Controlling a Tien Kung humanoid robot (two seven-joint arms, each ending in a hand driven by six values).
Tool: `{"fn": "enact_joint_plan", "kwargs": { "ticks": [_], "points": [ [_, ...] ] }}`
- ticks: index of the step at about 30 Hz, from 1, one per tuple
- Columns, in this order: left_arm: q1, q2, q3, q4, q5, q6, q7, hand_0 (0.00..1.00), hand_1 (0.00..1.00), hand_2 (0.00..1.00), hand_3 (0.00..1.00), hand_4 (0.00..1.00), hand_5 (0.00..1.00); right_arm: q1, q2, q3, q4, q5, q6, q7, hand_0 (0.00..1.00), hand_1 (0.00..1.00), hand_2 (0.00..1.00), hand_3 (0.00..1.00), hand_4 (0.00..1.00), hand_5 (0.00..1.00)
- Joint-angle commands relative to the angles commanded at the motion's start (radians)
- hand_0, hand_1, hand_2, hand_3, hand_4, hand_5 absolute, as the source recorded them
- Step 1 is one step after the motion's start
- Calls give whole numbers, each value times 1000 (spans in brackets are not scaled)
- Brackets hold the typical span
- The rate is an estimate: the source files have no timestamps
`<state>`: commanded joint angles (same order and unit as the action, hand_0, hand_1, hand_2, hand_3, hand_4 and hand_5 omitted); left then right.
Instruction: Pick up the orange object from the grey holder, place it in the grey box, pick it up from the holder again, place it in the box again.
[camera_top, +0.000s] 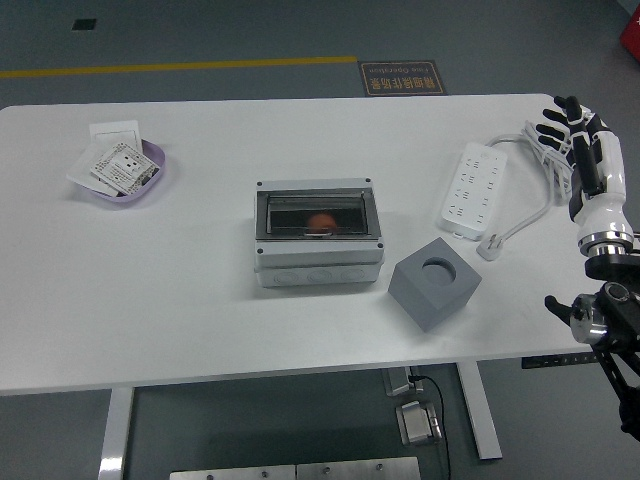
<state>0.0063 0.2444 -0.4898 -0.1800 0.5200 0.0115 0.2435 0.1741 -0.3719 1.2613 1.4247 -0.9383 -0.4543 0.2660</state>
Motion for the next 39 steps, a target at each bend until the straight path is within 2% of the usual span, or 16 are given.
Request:
{"fn": "enact_joint_plan", "kwargs": {
  "ticks": [12, 32, 39],
  "points": [
    [-6, 5, 41, 0, -41, 0, -11, 645, 685, 578, 577, 514, 102, -15, 0, 23, 10, -9, -9, 8, 700, 663, 718, 734, 969, 895],
    [-32, 21, 40, 0, -58, 1, -24, 645, 684, 578, 577, 515, 105, -51, -18, 75, 52, -58, -21, -9, 700, 659, 711, 723, 943, 917],
    [-35, 27, 60, 0, -92, 2, -33, 645, 681, 577, 576, 512, 106, -70, -22, 95, 57, -53, -20, -5, 697, 659, 710, 717, 936, 934]
  ]
}}
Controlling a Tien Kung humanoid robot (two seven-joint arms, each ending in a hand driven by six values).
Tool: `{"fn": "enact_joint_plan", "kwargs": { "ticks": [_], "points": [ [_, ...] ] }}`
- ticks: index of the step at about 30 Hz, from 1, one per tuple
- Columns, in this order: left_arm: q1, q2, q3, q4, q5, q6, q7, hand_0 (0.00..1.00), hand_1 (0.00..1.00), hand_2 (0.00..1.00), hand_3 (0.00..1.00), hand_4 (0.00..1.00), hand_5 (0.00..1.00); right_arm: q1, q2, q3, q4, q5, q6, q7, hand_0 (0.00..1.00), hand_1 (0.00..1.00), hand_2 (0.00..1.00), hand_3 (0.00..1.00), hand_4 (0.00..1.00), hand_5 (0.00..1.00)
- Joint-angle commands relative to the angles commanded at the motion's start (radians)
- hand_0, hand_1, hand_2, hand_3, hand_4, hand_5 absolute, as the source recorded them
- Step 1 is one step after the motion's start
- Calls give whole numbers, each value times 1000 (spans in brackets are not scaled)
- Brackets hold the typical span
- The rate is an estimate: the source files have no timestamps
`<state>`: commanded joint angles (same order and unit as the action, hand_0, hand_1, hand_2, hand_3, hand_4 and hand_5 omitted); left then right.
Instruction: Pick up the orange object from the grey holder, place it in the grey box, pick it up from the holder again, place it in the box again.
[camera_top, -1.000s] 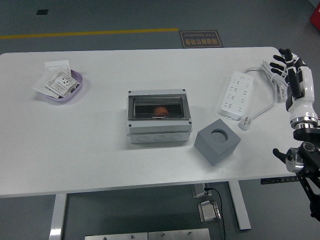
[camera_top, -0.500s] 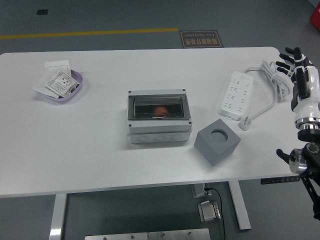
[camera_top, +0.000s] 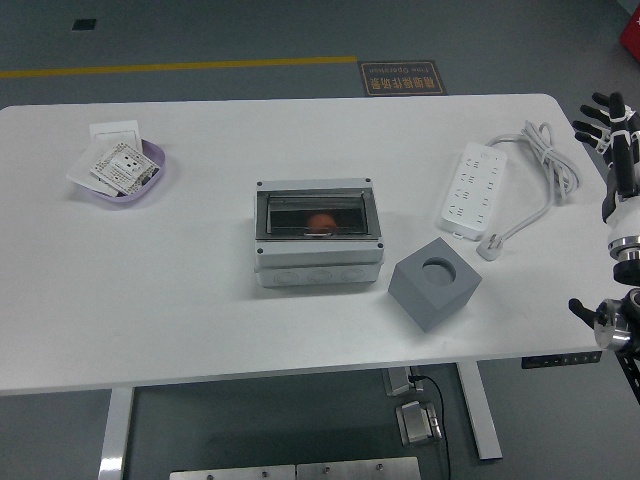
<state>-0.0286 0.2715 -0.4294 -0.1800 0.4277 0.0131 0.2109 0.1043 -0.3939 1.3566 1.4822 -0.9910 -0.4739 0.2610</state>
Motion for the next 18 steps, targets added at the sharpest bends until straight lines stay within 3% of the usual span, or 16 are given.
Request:
{"fn": "enact_joint_plan", "kwargs": {
  "ticks": [13, 18],
  "points": [
    [9, 13, 85, 0, -101, 1, -15, 644, 677, 577, 576, 511, 107, -23, 12, 17, -1, -4, -1, -1, 695, 656, 707, 709, 933, 939],
    [15, 21, 156, 0, -181, 0, -28, 644, 675, 576, 575, 509, 108, -32, 18, 15, -1, -5, -1, -1, 690, 655, 706, 702, 923, 953]
  ]
}}
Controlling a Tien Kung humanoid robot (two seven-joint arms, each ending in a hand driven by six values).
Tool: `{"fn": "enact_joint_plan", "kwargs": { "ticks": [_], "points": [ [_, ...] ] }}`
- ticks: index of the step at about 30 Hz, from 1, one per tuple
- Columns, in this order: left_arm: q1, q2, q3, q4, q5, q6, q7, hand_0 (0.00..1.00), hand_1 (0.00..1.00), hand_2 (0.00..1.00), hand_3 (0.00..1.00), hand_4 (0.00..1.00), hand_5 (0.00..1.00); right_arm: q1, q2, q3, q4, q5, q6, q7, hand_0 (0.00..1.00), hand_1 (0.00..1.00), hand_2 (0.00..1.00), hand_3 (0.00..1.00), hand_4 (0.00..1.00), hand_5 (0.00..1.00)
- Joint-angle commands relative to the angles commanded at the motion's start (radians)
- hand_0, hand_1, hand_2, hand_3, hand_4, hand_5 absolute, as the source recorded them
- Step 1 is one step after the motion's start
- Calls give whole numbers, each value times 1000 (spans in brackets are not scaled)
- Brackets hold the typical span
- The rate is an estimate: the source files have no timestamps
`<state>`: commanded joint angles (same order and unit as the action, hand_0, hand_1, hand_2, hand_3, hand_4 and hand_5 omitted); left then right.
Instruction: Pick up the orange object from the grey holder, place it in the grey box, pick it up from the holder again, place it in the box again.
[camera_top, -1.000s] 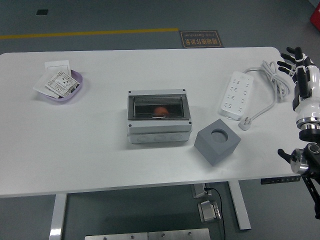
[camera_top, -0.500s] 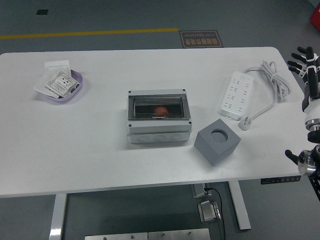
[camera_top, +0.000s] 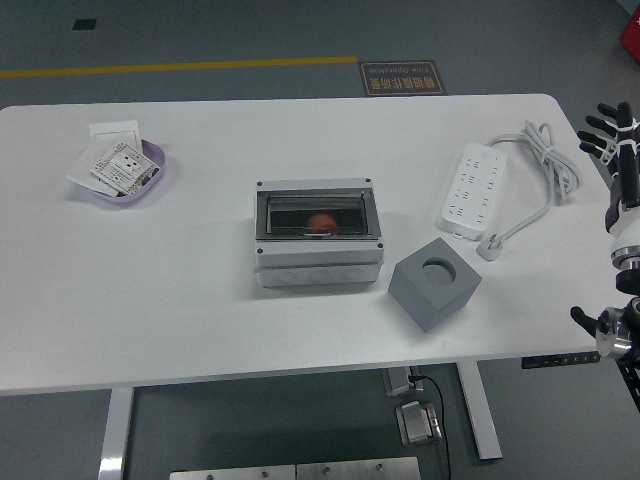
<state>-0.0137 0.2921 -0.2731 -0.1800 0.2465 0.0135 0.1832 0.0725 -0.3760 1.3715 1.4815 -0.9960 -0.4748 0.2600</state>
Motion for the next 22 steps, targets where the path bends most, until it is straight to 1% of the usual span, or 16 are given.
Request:
{"fn": "enact_joint_plan", "kwargs": {
  "ticks": [3, 6, 12, 22],
  "points": [
    [-1, 7, 57, 0, -60, -1, -12, 643, 674, 576, 575, 509, 108, -3, 4, -5, -1, 0, 0, 0, 689, 652, 706, 700, 913, 953],
    [-6, 15, 77, -2, -81, -1, -19, 643, 674, 576, 575, 509, 108, -2, 8, -9, -1, -1, 0, 1, 689, 652, 706, 700, 913, 953],
    [-9, 23, 62, -3, -75, -1, -21, 644, 673, 576, 575, 508, 110, -3, 13, -5, -2, 0, 0, 3, 689, 653, 704, 699, 907, 951],
    [-18, 19, 38, -4, -56, -2, -21, 644, 673, 576, 576, 507, 110, -3, 11, 5, -3, 2, 0, 5, 689, 654, 704, 690, 904, 951]
  ]
}}
